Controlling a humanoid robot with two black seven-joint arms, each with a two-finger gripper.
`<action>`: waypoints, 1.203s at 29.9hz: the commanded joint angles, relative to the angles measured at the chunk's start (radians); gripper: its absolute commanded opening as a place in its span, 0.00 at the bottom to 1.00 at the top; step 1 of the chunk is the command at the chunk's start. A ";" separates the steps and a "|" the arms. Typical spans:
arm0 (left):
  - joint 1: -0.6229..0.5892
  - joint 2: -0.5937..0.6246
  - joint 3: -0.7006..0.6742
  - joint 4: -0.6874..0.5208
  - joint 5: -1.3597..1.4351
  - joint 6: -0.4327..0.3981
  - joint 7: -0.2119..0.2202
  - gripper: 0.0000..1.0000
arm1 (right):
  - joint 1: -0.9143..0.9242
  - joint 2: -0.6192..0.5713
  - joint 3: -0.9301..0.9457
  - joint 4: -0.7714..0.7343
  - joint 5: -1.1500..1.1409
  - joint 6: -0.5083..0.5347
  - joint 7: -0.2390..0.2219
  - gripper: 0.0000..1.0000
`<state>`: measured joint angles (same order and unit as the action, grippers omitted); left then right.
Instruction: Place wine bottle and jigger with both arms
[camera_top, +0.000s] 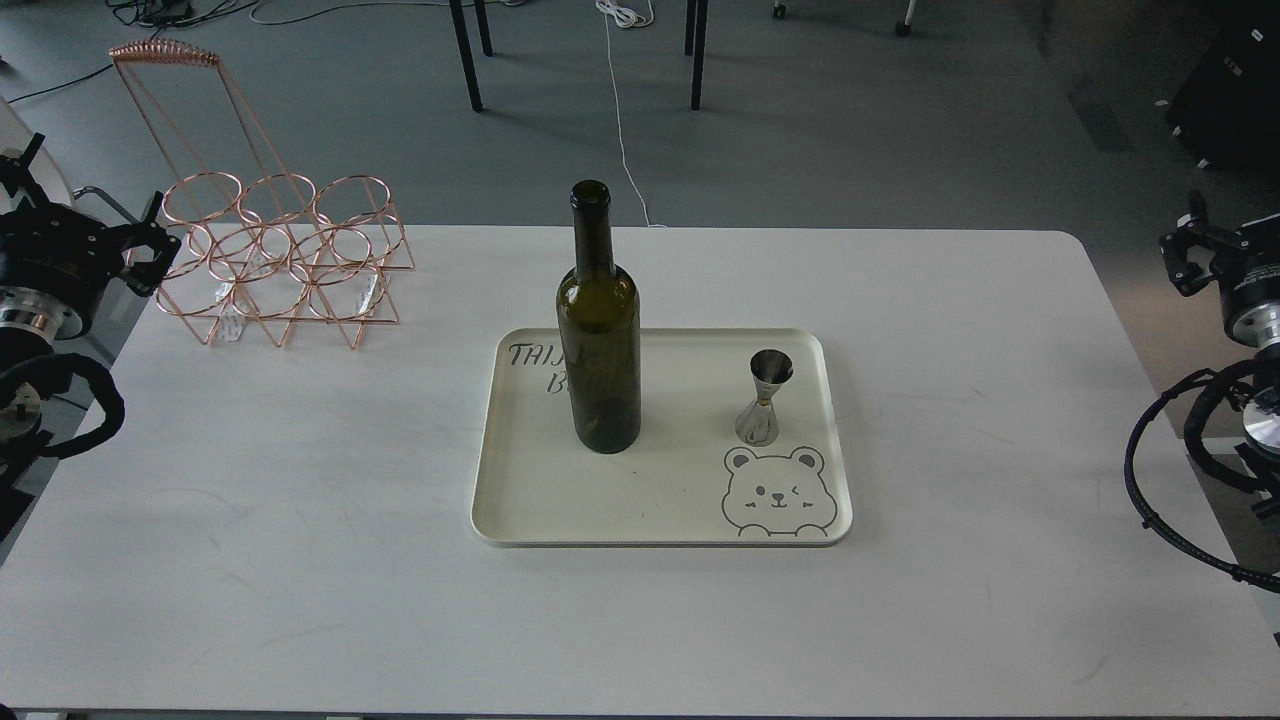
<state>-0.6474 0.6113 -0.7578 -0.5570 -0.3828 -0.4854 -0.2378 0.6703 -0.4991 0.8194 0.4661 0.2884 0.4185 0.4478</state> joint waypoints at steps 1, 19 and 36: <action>-0.006 -0.001 0.008 -0.017 0.004 0.017 0.000 0.99 | 0.000 -0.001 0.000 -0.001 0.000 0.013 0.006 0.99; -0.043 -0.005 0.014 -0.044 0.028 0.034 0.006 0.99 | -0.112 -0.249 -0.078 0.471 -0.124 -0.090 0.014 0.99; -0.043 0.004 0.009 -0.044 0.032 0.033 0.002 0.99 | -0.359 -0.397 -0.178 1.063 -1.213 -0.636 0.031 0.99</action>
<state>-0.6903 0.6133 -0.7465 -0.6013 -0.3511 -0.4526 -0.2360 0.3293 -0.8953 0.6890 1.4851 -0.7070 -0.1406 0.4782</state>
